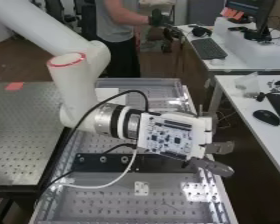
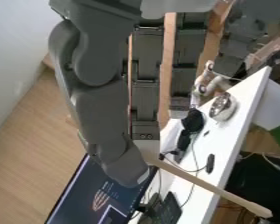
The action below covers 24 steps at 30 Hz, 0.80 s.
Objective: Grab the chopstick and place it in the clear container
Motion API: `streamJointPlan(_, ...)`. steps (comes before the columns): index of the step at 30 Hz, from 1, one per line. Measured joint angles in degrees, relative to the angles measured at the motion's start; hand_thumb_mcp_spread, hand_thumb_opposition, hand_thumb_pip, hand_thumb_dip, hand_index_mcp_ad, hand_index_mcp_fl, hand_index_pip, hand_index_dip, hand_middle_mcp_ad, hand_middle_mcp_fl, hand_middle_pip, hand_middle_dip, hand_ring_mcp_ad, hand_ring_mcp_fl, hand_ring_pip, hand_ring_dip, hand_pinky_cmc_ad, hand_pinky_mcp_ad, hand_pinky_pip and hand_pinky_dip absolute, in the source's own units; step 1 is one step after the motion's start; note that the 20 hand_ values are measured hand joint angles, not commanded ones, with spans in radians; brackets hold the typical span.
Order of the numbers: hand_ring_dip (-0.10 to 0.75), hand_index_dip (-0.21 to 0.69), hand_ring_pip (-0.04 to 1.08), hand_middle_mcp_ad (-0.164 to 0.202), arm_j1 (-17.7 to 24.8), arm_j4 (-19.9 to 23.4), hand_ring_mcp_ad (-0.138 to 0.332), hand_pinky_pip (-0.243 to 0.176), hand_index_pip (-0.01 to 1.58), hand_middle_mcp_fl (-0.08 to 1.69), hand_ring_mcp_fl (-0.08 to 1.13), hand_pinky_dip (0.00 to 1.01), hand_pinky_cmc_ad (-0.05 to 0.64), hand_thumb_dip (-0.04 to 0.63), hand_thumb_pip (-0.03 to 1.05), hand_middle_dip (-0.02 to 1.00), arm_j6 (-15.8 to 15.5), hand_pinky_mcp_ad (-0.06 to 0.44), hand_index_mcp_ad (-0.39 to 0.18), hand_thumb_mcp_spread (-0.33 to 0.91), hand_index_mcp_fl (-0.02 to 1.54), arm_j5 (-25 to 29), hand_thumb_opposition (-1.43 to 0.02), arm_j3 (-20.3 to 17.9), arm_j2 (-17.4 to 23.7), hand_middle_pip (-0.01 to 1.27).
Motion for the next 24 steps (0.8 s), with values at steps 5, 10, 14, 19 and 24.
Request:
streamJointPlan(5, 0.464, 0.412, 0.12, -0.101, 0.7, -1.0, 0.072, -0.014, 0.6, 1.29, 0.6, 0.16, 0.38, 0.332, 0.38, 0.81, -2.4, 0.314, -0.122, 0.84, 1.14, -0.5, -1.08, -0.6, 2.5, 0.2)
streamJointPlan(10, 0.468, 0.414, 0.12, -0.119, 2.2, -2.9, 0.072, -0.014, 0.6, 1.29, 0.6, 0.16, 0.38, 0.332, 0.38, 0.81, -4.0, 0.314, -0.119, 0.84, 1.14, -1.1, -1.08, -1.4, 5.0, 0.2)
streamJointPlan(14, 0.468, 0.428, 0.12, -0.117, 4.2, -5.5, 0.07, -0.014, 0.6, 1.29, 0.6, 0.16, 0.38, 0.332, 0.38, 0.81, -5.2, 0.316, -0.122, 0.84, 1.15, -1.6, -1.08, -2.3, 7.4, 0.2)
streamJointPlan(19, 0.468, 0.429, 0.12, -0.117, 7.0, -7.9, 0.068, -0.012, 0.6, 1.29, 0.6, 0.16, 0.38, 0.332, 0.38, 0.81, -6.8, 0.316, -0.119, 0.84, 1.15, -1.6, -1.08, -3.6, 9.6, 0.2)
streamJointPlan(24, 0.468, 0.428, 0.12, -0.117, 10.3, -9.5, 0.068, -0.012, 0.6, 1.29, 0.6, 0.16, 0.38, 0.332, 0.38, 0.81, -8.7, 0.316, -0.119, 0.84, 1.15, -1.2, -1.08, -5.6, 12.2, 0.2)
